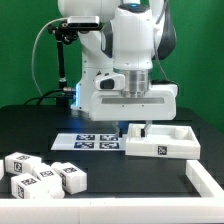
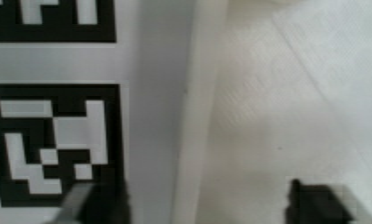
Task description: Assemble one leg
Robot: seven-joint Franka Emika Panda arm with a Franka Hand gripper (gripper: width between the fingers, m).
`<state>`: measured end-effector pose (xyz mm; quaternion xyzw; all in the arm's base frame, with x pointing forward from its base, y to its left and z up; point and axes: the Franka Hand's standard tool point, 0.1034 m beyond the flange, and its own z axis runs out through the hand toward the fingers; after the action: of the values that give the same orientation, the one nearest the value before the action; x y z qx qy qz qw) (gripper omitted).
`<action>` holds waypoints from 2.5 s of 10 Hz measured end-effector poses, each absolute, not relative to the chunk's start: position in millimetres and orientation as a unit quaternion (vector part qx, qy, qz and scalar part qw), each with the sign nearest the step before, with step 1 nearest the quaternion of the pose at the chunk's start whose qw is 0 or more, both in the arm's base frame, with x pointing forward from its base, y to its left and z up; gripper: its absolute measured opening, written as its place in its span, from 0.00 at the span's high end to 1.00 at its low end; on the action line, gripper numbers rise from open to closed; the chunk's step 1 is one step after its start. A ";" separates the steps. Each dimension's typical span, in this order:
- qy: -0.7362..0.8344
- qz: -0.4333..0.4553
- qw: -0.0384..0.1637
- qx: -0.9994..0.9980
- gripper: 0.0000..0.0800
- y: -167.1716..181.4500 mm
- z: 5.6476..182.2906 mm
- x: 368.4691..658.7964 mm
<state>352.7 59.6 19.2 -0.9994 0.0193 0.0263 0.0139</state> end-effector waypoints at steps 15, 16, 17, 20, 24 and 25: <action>-0.048 0.049 0.016 -0.997 0.93 -0.9 44.3 410.7; -0.034 0.048 0.019 -0.998 0.93 -7.4 50.5 430.6; -0.025 0.047 0.023 -0.998 0.93 -10.1 49.9 441.3; -0.040 0.040 0.026 -0.998 0.93 -13.8 47.2 443.0; -0.014 0.065 0.029 -0.997 0.93 -41.8 41.4 459.7; -0.005 0.071 0.033 -0.997 0.93 -50.8 37.3 470.6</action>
Offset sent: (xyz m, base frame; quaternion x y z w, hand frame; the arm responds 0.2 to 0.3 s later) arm 0.0000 0.0000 0.0000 0.0000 0.0000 0.0000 1.0000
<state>470.6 -50.8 37.3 -0.9969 -0.0046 0.0709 0.0328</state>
